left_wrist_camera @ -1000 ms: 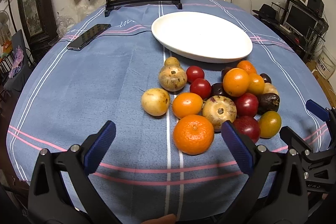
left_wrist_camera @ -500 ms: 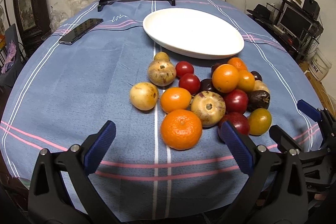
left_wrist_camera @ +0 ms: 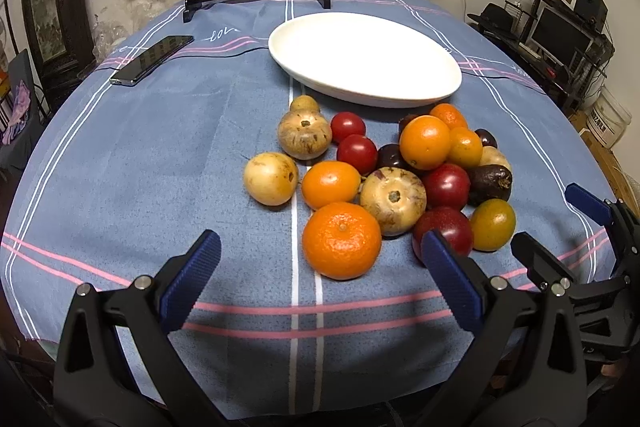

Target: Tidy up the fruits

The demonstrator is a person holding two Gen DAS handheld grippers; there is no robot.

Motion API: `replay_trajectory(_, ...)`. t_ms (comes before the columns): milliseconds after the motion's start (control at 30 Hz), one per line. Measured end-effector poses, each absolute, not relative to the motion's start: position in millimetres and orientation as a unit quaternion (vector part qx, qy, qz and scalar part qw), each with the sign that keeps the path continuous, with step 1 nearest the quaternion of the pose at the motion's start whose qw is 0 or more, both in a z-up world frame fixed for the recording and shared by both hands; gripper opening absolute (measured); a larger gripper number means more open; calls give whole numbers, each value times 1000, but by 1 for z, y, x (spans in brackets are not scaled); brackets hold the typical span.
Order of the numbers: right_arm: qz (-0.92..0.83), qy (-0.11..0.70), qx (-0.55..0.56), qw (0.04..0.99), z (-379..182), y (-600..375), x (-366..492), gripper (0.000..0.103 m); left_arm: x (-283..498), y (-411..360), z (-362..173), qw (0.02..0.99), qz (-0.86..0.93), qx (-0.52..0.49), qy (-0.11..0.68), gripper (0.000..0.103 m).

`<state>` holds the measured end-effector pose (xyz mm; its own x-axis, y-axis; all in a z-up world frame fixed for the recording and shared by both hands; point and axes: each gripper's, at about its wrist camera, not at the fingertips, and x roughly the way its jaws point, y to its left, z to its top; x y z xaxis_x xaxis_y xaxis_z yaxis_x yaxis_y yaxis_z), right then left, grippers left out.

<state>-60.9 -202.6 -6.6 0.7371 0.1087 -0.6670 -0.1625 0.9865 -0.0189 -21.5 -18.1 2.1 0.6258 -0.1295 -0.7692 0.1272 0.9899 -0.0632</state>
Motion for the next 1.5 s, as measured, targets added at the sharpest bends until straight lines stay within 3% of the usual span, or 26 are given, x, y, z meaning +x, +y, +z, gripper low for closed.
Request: replay_trajectory(1500, 73, 359, -42, 929, -10, -199, -62, 102, -23, -16, -1, 901, -66, -3, 430, 101)
